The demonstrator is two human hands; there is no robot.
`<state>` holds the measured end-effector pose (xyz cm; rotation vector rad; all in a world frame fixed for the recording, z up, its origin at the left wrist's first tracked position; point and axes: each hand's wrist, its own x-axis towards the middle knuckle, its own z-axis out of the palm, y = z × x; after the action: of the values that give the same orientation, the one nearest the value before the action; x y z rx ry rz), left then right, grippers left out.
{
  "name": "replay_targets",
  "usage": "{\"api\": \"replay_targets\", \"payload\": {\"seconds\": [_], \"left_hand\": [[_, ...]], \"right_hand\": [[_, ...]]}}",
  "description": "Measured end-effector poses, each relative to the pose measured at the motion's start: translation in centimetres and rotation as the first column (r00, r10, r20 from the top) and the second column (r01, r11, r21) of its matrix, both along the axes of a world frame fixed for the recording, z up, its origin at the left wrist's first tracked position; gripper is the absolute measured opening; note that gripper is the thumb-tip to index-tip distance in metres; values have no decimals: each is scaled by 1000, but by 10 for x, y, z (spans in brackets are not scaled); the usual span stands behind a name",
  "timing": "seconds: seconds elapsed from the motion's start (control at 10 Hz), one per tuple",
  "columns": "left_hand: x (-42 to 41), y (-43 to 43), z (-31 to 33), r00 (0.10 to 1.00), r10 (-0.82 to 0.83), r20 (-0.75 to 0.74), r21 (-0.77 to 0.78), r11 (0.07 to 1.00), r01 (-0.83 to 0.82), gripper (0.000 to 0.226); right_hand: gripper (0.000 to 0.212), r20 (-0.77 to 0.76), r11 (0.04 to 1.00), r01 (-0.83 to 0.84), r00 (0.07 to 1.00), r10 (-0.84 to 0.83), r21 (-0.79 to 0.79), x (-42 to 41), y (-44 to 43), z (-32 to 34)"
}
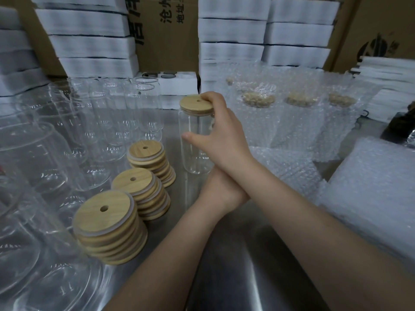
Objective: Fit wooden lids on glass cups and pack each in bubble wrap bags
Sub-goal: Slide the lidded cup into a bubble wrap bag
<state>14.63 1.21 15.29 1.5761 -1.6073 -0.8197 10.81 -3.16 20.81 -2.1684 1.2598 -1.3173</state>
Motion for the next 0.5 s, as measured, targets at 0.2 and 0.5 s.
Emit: {"api": "replay_targets", "payload": {"seconds": [0.2, 0.5], "left_hand": [[-5, 1, 10, 986, -148, -70, -163, 977, 135, 57], [0, -2, 8, 860, -57, -507, -79, 997, 19, 62]], "right_hand": [[67, 630, 994, -112, 771, 88, -2, -21, 28, 9], [64, 921, 893, -384, 382, -79, 236, -61, 40, 1]]}}
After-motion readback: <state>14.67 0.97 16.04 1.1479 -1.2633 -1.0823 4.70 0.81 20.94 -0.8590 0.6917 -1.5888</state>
